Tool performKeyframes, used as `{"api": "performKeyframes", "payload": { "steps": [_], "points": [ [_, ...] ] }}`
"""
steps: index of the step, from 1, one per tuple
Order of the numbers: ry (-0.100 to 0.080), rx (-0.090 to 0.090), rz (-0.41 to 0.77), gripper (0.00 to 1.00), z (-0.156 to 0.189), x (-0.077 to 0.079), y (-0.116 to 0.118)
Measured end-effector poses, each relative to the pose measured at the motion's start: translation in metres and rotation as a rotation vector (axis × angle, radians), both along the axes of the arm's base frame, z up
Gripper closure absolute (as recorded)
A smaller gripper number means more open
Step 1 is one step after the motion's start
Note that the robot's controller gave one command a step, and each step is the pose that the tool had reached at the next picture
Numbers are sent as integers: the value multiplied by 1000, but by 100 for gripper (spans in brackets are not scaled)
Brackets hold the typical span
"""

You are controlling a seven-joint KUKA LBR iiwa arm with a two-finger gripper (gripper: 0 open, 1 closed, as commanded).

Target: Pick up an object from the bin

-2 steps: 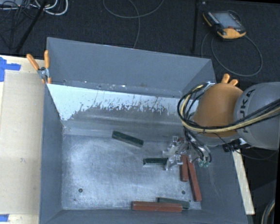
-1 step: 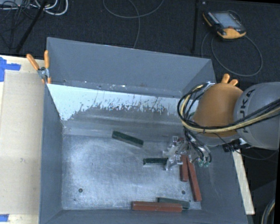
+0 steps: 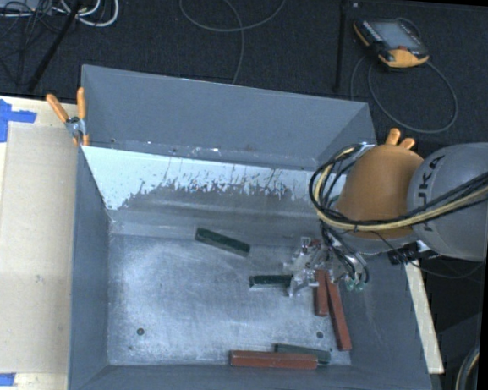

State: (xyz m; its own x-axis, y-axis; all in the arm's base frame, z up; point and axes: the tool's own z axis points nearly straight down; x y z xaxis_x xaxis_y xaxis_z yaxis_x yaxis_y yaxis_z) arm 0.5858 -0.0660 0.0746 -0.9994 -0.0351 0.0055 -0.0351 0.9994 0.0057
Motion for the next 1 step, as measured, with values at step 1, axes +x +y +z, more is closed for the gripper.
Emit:
{"api": "performKeyframes", "payload": {
  "steps": [1],
  "points": [
    [-11,-6,127,100,204,-41,-3]
  ]
}}
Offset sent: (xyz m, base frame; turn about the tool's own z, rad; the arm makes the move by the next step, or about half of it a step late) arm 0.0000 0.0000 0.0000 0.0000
